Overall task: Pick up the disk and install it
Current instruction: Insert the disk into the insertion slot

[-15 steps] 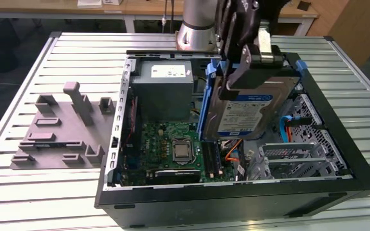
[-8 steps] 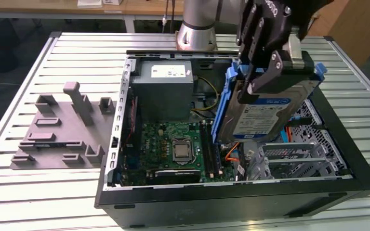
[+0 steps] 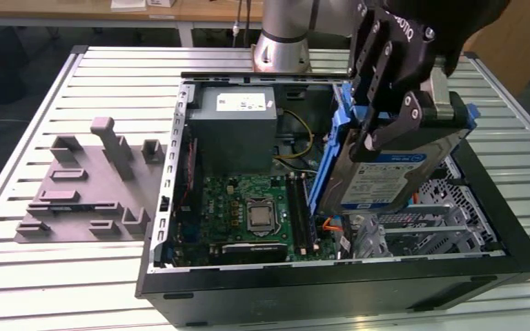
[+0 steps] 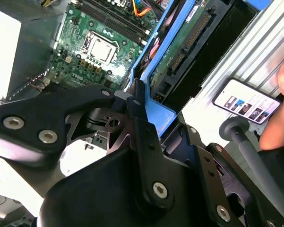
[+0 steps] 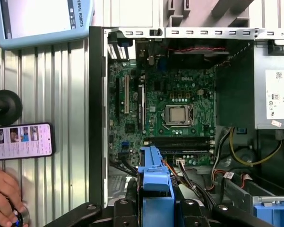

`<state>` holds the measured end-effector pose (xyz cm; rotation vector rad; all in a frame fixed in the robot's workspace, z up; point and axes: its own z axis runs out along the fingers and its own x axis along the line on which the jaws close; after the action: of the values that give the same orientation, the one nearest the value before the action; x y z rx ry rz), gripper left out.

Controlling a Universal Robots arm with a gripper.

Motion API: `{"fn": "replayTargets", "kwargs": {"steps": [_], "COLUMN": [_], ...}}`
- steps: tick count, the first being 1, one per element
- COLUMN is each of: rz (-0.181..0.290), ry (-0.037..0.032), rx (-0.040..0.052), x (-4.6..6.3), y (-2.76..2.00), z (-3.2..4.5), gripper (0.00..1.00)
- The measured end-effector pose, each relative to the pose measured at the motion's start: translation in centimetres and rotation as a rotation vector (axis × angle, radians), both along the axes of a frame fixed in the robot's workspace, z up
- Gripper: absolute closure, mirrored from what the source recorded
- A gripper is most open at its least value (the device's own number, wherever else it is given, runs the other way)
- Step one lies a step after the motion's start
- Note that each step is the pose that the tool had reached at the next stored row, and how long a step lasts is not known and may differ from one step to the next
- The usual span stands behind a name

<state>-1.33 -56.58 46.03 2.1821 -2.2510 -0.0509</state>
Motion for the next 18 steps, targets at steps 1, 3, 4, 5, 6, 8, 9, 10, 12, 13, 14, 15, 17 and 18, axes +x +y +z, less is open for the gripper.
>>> {"fn": "replayTargets", "kwargs": {"steps": [1, 3, 4, 5, 6, 8, 9, 10, 12, 13, 14, 15, 17, 18], "rz": [0.0, 0.0, 0.0, 0.0, 0.0, 0.0, 0.0, 0.0, 0.0, 0.0, 0.0, 0.0, 0.0, 0.0], "ry": [-0.0001, 0.0001, 0.0, 0.0, 0.0, 0.0, 0.0, -0.0001, 0.0, 0.0, 0.0, 0.0, 0.0, 0.0], "rx": [0.0003, -0.0003, -0.0002, -0.0001, -0.0002, 0.0, 0.0, -0.0001, -0.0002, -0.0002, -0.0002, -0.0001, 0.0, 0.0], "x": [0.2, 0.9, 1.3, 1.7, 2.0, 2.6, 3.0, 3.3, 3.4, 3.4, 3.4, 3.4, 3.7, 3.9], "y": [-0.04, -0.06, -0.06, -0.07, -0.07, -0.07, -0.07, -0.07, -0.07, -0.07, -0.07, -0.07, -0.07, -0.07], "z": [-0.07, -0.14, -0.2, -0.27, -0.33, -0.45, -0.51, -0.54, -0.54, -0.54, -0.54, -0.54, -0.55, -0.55], "gripper": [0.64, 0.64, 0.64, 0.64, 0.64, 0.64, 0.64, 0.64, 0.64, 0.64, 0.64, 0.64, 0.64, 0.64]}}
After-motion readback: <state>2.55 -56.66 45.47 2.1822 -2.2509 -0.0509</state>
